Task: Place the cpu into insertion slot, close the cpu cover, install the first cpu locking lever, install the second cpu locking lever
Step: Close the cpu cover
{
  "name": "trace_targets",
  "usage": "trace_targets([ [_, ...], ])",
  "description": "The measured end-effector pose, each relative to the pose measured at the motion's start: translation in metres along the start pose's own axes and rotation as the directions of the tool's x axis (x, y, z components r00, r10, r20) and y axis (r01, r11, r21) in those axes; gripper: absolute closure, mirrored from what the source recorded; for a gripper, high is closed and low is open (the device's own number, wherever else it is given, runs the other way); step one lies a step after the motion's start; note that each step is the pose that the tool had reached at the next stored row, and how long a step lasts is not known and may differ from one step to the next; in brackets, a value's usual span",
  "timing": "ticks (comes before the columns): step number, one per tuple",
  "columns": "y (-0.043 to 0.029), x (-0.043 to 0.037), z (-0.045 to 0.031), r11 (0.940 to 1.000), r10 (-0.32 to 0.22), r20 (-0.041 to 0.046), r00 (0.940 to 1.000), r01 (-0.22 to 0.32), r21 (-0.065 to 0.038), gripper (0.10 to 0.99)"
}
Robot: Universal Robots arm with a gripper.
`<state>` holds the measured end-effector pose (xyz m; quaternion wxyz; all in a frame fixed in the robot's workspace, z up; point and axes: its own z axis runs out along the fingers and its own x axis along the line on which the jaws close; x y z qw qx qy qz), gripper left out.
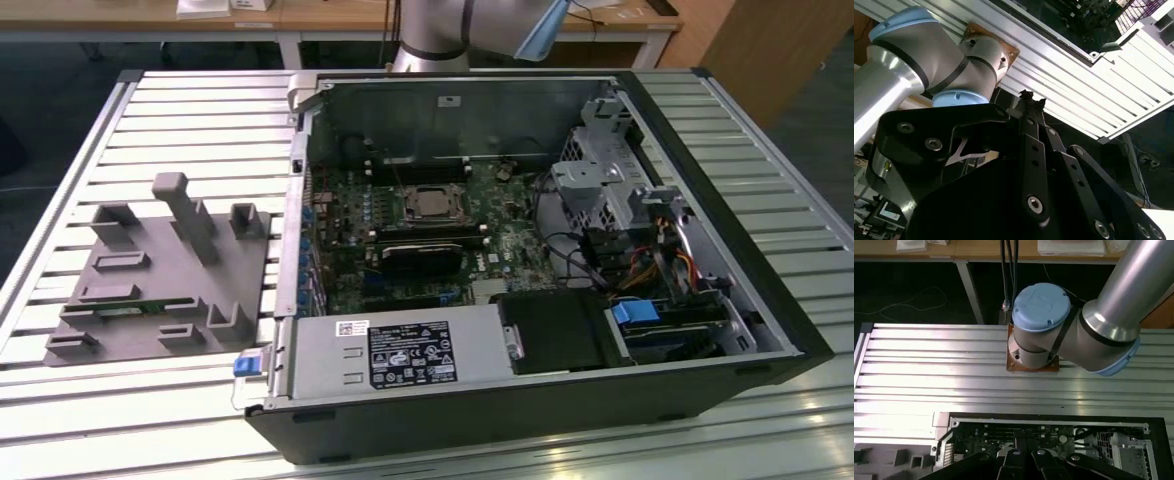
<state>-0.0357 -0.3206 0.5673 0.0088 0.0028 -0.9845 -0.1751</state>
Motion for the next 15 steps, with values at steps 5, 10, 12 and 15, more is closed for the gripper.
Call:
trace_targets([
  [5, -0.0025, -0.0001, 0.0083, 0.9993, -0.001, 0.0000, 1.0000, 0.001, -0.037, 0.984],
  [10, -0.0042, -0.0003, 0.0142, 0.9980, -0.001, 0.0002, 1.0000, 0.001, -0.063, 0.984],
  [12, -0.0049, -0.0003, 0.0165, 0.9973, -0.001, 0.0002, 1.0000, 0.001, -0.073, 0.984],
  [15, -0.0060, -0.0004, 0.0200, 0.9961, -0.002, 0.0002, 1.0000, 0.002, -0.089, 0.984],
])
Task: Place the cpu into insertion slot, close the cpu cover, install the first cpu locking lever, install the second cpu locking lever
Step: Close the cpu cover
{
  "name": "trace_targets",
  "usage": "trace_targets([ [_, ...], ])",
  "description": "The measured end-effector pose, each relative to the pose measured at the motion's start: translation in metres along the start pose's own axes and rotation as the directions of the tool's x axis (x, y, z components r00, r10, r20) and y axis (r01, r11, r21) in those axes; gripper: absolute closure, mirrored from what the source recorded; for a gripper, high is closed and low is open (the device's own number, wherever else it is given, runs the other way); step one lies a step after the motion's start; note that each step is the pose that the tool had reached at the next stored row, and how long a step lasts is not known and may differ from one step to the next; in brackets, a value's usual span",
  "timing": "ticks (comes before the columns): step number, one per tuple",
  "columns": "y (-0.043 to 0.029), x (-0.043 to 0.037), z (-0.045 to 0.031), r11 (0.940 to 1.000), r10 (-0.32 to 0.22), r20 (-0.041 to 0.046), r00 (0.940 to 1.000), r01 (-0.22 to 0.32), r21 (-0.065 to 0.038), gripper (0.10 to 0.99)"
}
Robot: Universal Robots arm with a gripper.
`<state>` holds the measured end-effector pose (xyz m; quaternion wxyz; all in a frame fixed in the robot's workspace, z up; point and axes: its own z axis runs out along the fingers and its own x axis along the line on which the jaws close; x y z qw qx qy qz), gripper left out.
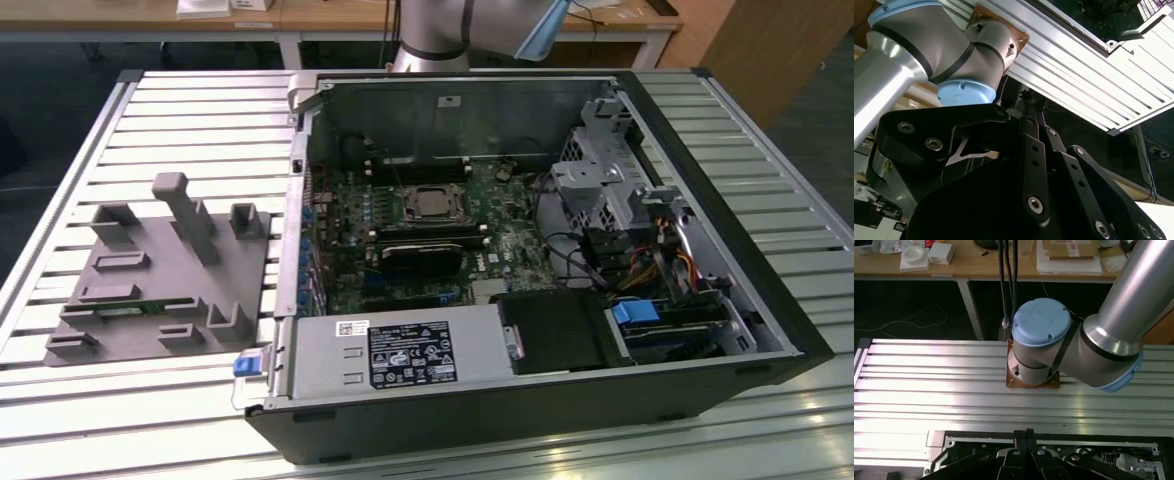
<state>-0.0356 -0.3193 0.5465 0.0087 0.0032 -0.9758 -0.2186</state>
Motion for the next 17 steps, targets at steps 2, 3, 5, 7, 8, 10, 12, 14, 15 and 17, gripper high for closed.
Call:
trace_targets([
  [2, -0.0009, 0.0000, 0.0023, 0.9999, 0.000, 0.0000, 1.0000, 0.000, -0.011, 0.984],
  [3, -0.0014, -0.0001, 0.0035, 0.9999, 0.000, 0.0000, 1.0000, 0.000, -0.016, 0.984],
  [5, -0.0013, -0.0001, 0.0035, 1.0000, 0.000, 0.0001, 1.0000, 0.000, 0.000, 0.984],
  [7, -0.0014, 0.0001, 0.0035, 0.9994, 0.002, 0.0009, 1.0000, -0.002, 0.034, 0.984],
  [8, -0.0014, 0.0001, 0.0035, 0.9993, 0.002, 0.0009, 1.0000, -0.002, 0.036, 0.984],
  [10, -0.0015, 0.0001, 0.0035, 0.9993, 0.002, 0.0010, 1.0000, -0.002, 0.038, 0.984],
  [12, -0.0014, 0.0001, 0.0035, 0.9992, 0.002, 0.0010, 1.0000, -0.002, 0.040, 0.984],
  [14, -0.0014, 0.0001, 0.0035, 0.9991, 0.002, 0.0010, 1.0000, -0.002, 0.042, 0.984],
  [15, -0.0014, 0.0001, 0.0035, 0.9991, 0.002, 0.0010, 1.0000, -0.002, 0.042, 0.984],
  [17, -0.0014, 0.0001, 0.0035, 0.9990, 0.002, 0.0010, 1.0000, -0.002, 0.044, 0.984],
])
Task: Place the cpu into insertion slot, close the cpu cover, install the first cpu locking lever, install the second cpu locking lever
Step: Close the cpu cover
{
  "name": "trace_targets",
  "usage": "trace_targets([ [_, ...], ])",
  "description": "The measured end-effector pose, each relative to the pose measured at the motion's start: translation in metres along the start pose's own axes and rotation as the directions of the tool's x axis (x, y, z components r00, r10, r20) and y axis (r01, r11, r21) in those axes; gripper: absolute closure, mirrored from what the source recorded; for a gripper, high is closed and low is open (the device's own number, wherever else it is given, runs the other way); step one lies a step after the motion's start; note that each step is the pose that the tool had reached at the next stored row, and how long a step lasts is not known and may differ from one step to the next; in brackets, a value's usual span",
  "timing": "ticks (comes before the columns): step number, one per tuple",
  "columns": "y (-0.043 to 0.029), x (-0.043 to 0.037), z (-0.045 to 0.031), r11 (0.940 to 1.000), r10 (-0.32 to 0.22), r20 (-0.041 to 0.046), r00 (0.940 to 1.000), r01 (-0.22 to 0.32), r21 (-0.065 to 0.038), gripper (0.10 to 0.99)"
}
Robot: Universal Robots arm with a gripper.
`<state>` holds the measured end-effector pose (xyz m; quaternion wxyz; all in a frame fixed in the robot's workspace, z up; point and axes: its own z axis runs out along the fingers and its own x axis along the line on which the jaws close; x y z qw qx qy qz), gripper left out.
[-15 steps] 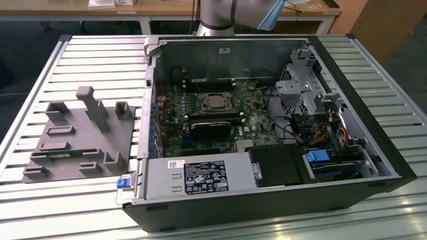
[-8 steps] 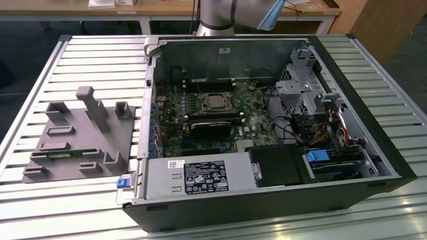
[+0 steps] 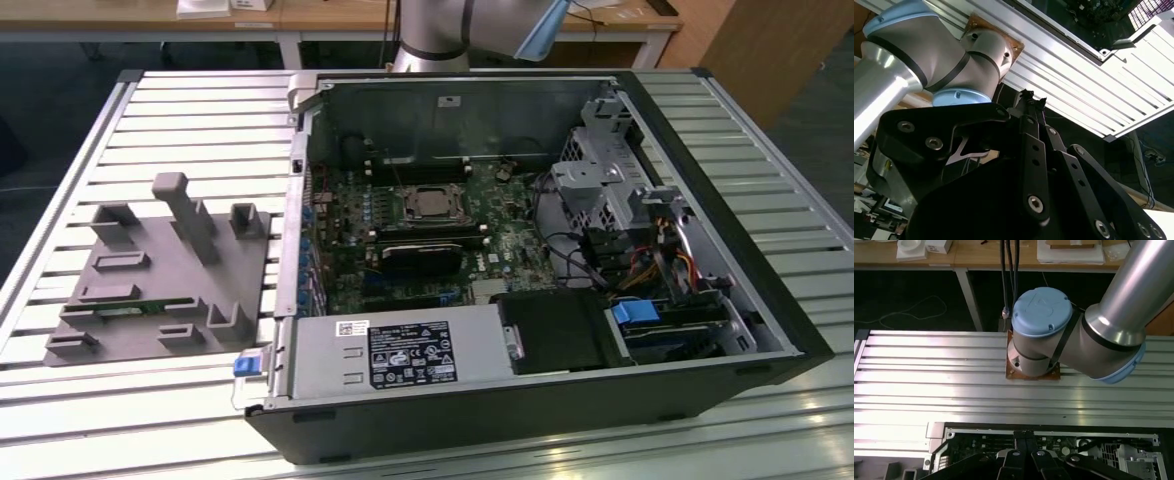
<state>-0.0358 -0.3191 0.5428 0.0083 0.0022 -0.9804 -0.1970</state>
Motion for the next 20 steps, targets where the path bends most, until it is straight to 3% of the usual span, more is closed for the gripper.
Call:
trace_targets([
  [9, -0.0007, -0.0001, 0.0017, 1.0000, 0.000, -0.0001, 1.0000, 0.000, 0.005, 0.984],
  [20, -0.0083, -0.0003, 0.0178, 0.9999, 0.000, 0.0000, 1.0000, 0.000, 0.011, 0.984],
])
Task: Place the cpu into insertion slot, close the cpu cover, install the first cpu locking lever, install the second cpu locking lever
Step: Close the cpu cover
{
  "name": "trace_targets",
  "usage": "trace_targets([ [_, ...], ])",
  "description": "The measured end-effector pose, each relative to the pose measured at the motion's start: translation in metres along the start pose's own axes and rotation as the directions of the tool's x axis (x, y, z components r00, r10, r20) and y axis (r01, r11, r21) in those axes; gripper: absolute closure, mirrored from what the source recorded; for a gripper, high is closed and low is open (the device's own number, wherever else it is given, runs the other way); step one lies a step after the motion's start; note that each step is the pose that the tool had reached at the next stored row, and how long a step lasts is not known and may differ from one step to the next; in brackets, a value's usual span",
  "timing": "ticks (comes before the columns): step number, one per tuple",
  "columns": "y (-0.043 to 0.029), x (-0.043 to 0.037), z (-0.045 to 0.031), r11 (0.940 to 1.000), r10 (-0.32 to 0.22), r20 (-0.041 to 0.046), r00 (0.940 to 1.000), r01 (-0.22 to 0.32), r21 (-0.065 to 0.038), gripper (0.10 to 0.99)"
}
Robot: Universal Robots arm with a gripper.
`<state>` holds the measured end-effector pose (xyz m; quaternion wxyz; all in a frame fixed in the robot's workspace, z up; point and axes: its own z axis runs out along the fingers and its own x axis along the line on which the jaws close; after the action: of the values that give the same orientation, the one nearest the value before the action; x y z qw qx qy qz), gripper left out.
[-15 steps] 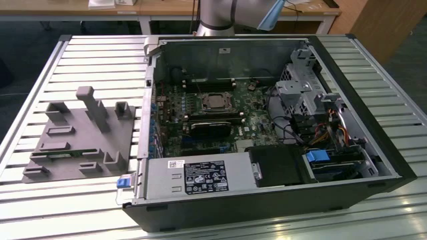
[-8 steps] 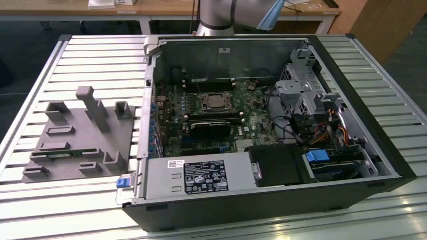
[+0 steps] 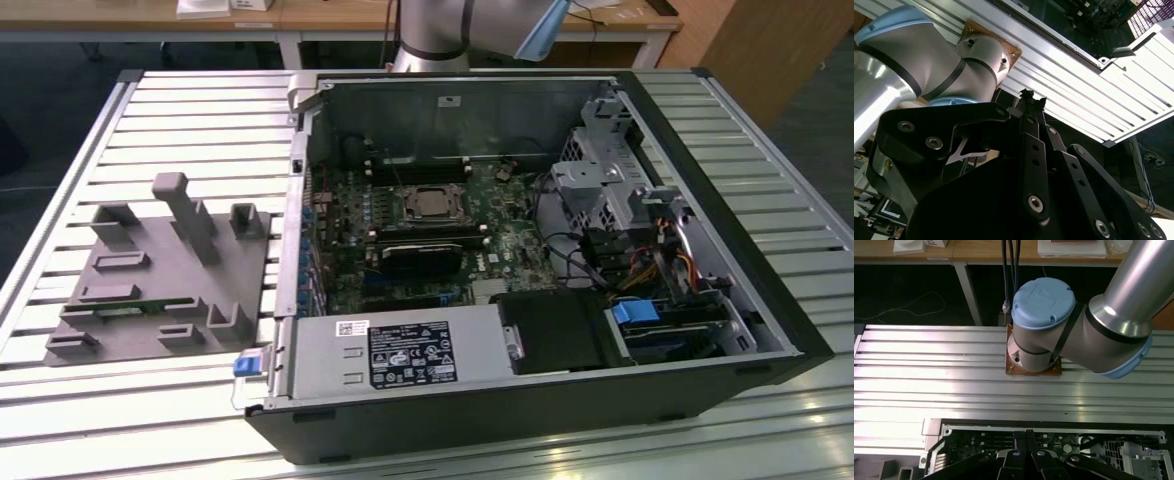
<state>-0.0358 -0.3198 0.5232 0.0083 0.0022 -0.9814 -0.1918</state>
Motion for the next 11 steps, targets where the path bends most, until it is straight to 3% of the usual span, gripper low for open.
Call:
trace_targets([
  [11, -0.0080, -0.0003, 0.0182, 1.0000, 0.000, 0.0000, 1.0000, 0.000, 0.001, 0.984],
])
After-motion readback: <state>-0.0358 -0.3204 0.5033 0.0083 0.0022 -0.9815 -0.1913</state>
